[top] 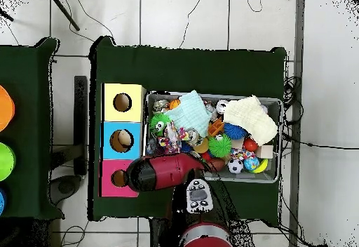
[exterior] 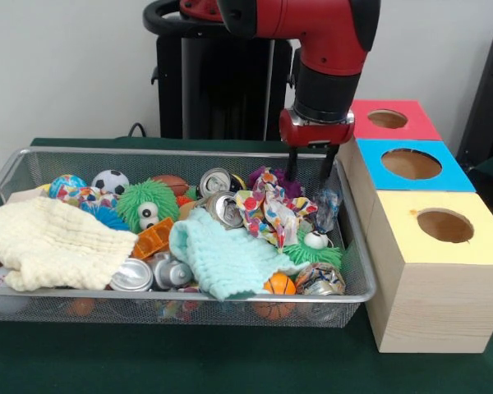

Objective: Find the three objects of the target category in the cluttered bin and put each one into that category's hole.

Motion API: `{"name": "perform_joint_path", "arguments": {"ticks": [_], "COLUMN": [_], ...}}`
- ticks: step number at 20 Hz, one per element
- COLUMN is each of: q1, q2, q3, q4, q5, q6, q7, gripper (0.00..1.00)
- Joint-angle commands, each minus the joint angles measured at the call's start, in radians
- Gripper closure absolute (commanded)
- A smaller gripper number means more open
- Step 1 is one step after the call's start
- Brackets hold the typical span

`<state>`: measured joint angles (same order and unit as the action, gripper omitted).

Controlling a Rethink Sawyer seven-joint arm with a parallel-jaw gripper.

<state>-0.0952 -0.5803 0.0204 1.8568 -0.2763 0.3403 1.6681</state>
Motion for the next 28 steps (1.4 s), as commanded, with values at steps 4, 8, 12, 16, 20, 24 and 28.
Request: {"name": "perform_joint_path", "arguments": {"ticks": [4, 8, 12, 16, 20, 24, 28], "q1": [0.034, 0.055, 0.066, 0.086, 0.105, 0.100, 0.080], "q2": [0.017, 0.013, -0.020, -0.020, -0.003, -0.009, 0.014], "q3": [0.011, 0.008, 0.018, 0.011, -0.006, -0.020, -0.017], "q4": [0.014, 0.025, 0.072, 0.067, 0.061, 0.078, 0.084], "q5": [0.002, 0.016, 0.043, 0.051, 0.043, 0.043, 0.037], "q6": [-0.112, -0.140, -0.141, -0.129, -0.110, -0.113, -0.134], "q7": [0.173, 0.192, 0.212, 0.205, 0.189, 0.185, 0.177], "gripper": [0.00, 0.00, 0.00, 0.00, 0.00, 0.00, 0.00]}}
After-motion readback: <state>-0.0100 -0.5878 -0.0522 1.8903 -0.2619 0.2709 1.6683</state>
